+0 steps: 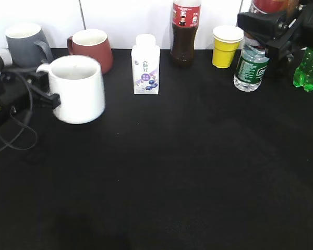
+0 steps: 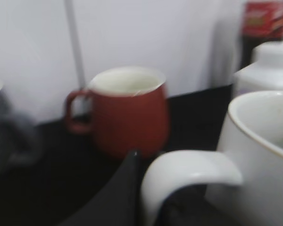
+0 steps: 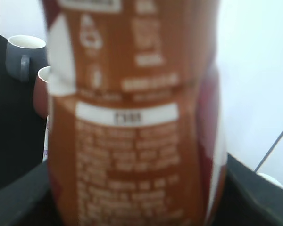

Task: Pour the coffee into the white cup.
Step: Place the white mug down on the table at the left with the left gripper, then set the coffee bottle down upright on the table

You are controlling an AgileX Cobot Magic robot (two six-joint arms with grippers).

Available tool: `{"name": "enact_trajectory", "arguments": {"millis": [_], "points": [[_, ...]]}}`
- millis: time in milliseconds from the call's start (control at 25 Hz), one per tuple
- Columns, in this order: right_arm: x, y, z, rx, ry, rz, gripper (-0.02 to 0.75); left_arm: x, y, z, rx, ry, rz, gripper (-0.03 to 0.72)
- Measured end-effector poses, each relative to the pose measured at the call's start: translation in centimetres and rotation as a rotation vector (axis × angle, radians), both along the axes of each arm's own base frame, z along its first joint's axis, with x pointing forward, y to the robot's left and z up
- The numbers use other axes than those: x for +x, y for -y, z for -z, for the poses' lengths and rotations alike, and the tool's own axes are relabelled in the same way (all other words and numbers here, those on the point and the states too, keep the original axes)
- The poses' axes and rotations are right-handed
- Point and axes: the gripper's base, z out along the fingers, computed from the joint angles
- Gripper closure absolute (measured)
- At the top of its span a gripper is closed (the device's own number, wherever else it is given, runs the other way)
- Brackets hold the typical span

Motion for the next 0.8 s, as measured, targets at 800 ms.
{"name": "enact_trajectory", "arguments": {"millis": [800], "points": [[0.0,0.0,-0.1,0.009,0.005,-0.005,0.217,0.4,-0.6,2.6,-0.015,-0.034,-0.06,0.377]]}}
